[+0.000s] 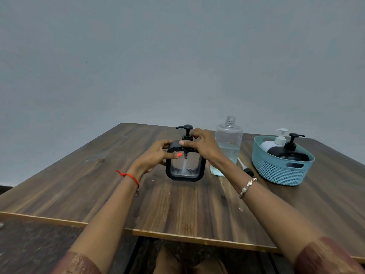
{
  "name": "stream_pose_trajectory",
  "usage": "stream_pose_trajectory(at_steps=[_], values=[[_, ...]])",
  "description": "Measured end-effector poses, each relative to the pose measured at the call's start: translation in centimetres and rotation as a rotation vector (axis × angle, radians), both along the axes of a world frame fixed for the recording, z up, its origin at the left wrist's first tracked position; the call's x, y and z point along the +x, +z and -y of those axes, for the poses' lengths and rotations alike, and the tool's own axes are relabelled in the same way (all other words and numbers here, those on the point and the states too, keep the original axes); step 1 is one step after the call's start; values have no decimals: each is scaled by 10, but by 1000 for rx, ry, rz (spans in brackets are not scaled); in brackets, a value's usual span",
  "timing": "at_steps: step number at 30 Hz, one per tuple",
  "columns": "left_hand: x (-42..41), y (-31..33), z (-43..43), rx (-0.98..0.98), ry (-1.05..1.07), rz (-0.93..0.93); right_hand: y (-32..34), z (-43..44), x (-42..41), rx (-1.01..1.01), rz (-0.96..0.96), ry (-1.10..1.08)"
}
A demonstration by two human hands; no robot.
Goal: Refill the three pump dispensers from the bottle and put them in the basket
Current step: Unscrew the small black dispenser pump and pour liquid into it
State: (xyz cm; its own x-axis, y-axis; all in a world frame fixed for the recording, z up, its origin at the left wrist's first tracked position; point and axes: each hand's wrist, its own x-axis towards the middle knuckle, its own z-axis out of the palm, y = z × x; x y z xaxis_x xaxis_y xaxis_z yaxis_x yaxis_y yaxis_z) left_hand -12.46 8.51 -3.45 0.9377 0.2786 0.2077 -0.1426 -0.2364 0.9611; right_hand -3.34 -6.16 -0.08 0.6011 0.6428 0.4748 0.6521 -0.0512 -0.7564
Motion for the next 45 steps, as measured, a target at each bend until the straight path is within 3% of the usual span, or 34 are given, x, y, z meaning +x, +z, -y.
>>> stream_pose_trajectory(at_steps=[6, 9, 19, 28, 33, 39, 45], values=[[-6, 3, -3, -21, -97, -7, 9, 13, 18, -148, -180, 420], [-5, 6, 1, -13, -87, -26, 15, 20, 26, -166, -317, 501], [3, 7, 11, 7, 58, -10, 10, 20, 16, -46, -65, 45], [4, 5, 15, -71, 80, 15, 12, 23, 18, 84, -304, 201], [5, 4, 17, -58, 88, 4, 7, 20, 9, -29, -93, 4], [4, 2, 14, -69, 123, -13, 12, 19, 14, 29, -276, 110], [5, 1, 14, -61, 130, -28, 1, 12, 7, -86, -87, -61]])
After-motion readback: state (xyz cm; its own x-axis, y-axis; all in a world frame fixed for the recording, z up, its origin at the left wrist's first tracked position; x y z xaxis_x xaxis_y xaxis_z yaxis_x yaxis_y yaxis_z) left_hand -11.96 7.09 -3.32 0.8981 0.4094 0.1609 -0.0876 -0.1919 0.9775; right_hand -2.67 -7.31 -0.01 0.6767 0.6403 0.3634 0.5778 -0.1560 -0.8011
